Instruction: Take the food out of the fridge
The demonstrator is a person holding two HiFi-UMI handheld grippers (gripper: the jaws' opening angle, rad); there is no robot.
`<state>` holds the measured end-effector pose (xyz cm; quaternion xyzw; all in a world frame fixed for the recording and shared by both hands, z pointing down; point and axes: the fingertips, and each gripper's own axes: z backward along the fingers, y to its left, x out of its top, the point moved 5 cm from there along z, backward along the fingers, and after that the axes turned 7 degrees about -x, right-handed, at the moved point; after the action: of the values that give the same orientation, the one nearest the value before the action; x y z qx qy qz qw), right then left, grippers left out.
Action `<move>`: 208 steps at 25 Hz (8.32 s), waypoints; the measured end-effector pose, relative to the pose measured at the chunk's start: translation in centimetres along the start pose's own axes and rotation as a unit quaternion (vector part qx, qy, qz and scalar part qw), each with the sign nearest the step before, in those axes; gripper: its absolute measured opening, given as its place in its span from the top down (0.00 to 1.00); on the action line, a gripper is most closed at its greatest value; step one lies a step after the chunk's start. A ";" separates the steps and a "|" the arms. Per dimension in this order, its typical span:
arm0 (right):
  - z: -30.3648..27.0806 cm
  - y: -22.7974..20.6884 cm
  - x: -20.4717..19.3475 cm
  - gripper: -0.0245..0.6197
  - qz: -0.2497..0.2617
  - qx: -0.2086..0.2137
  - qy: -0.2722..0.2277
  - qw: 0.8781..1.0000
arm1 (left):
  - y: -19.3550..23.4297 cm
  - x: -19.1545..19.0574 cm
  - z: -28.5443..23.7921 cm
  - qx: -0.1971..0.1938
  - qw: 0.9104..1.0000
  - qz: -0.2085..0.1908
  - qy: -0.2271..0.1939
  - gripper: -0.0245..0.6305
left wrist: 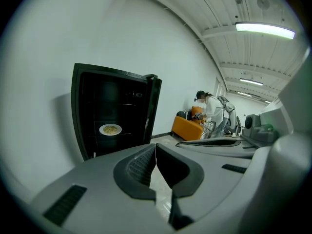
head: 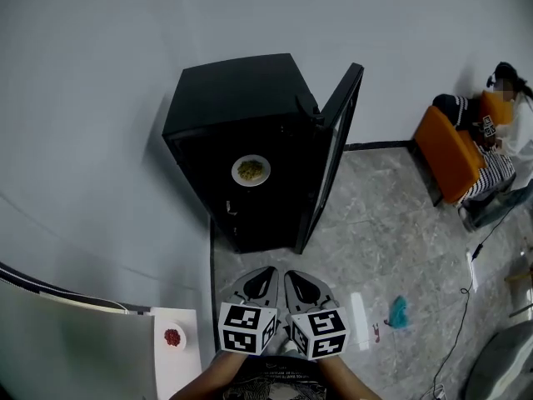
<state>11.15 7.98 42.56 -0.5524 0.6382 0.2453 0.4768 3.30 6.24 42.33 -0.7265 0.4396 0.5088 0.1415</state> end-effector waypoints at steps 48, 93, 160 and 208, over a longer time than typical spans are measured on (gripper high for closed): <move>-27.3 -3.0 11.6 0.93 0.133 0.050 0.060 0.988 | 25.3 2.6 -21.2 -0.115 0.857 0.459 -0.204 0.94; -32.6 -6.3 10.5 0.93 0.227 0.178 0.104 0.952 | 32.0 -3.3 -30.4 0.052 0.766 0.585 -0.263 0.82; -25.7 -3.2 10.4 0.93 0.144 0.179 0.057 0.972 | 24.3 1.4 -17.3 -0.072 0.706 0.589 -0.386 0.93; -11.4 -1.8 7.2 0.93 0.123 0.110 -0.017 0.986 | 11.6 1.2 -4.7 -0.094 0.706 0.581 -0.395 0.93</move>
<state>9.43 -5.43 41.43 -0.4097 0.7164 0.2395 0.5114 -2.73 -4.10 46.15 -0.0697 0.6287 0.7692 -0.0905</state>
